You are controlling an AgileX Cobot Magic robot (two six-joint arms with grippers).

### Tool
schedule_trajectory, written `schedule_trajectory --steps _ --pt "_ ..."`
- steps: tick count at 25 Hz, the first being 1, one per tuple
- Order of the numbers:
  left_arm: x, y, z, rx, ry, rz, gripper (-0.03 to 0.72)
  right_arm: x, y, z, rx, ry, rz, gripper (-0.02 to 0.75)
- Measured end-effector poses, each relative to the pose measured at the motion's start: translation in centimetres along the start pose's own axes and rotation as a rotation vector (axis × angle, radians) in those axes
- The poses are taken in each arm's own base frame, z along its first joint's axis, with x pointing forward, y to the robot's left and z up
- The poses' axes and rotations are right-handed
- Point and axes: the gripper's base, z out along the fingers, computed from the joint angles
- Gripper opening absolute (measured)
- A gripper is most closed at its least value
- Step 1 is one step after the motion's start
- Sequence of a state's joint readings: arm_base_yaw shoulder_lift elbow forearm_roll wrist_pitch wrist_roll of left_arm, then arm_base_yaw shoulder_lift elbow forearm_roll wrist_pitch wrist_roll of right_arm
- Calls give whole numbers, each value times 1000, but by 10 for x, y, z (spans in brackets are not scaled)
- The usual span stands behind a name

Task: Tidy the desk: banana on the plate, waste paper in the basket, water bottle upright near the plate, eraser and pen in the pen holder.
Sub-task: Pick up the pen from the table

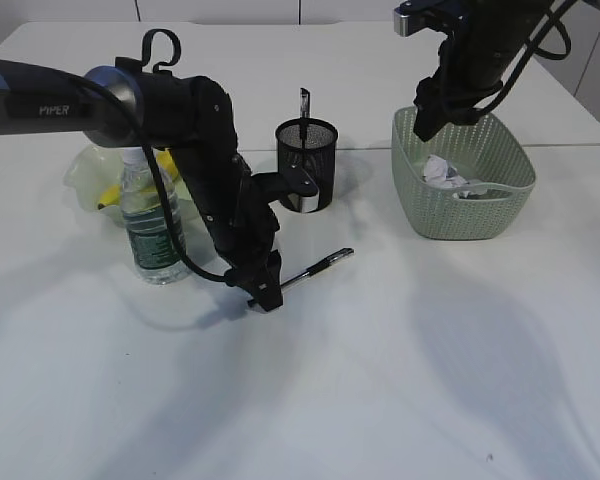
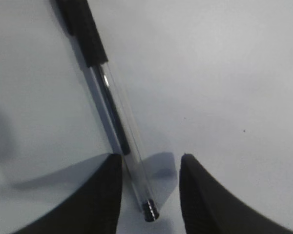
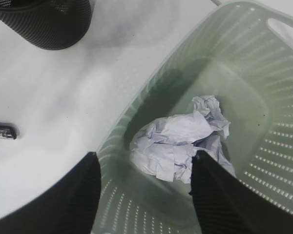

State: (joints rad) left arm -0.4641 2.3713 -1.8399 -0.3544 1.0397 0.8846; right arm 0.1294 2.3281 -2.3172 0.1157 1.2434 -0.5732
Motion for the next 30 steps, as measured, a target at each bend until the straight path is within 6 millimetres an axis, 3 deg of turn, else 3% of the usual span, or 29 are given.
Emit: schedule_trajectory --steps 10,17,30 --pt "1 -3 1 -8 40 31 174 0 0 0 0 0 0 442" --pt "1 -4 2 -15 62 46 43 0 0 0 0 0 0 442" --pt "10 -12 1 79 155 45 32 0 0 0 0 0 0 442"
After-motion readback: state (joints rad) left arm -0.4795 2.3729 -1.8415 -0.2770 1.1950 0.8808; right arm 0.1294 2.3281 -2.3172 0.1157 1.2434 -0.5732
